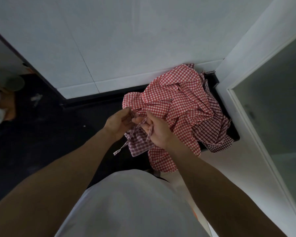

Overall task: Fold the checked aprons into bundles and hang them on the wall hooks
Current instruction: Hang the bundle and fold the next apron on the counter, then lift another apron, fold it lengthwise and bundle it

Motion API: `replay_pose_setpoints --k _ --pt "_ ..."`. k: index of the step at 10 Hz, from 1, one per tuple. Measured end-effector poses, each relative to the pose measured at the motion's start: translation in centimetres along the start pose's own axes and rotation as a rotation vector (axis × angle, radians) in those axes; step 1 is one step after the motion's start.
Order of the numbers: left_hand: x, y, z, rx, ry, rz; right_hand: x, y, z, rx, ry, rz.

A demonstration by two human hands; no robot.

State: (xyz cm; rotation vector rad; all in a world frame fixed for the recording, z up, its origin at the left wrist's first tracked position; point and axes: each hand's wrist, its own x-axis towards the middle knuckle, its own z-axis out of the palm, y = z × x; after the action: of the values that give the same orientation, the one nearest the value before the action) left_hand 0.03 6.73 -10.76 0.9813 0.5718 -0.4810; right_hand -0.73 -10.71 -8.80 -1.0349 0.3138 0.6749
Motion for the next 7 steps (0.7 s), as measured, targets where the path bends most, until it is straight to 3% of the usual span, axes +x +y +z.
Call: replay_pose_setpoints --k 1,2,3,4,6,7 --pt "-0.1 -0.4 1.3 -0.042 0.146 0.002 0.5 0.7 0.6 0.228 0.083 0.051" --pt "0.3 -1.4 2.2 -0.134 0.498 -0.084 0.5 1.8 0.6 0.208 0.138 0.108" --pt "0.8 -1.5 2.0 -0.083 0.596 -0.099 -0.4 2.5 0.2 0.173 0.125 0.146" --pt "1.1 -0.7 1.3 -0.080 0.605 -0.058 -1.4 1.8 0.3 0.170 0.080 0.148" --pt "0.5 2.0 1.3 0.092 0.367 -0.022 -2.5 0.0 1.6 0.063 0.013 0.032" --pt "1.0 2.7 1.9 0.035 0.330 -0.029 -3.3 -1.0 1.8 -0.006 0.000 -0.047"
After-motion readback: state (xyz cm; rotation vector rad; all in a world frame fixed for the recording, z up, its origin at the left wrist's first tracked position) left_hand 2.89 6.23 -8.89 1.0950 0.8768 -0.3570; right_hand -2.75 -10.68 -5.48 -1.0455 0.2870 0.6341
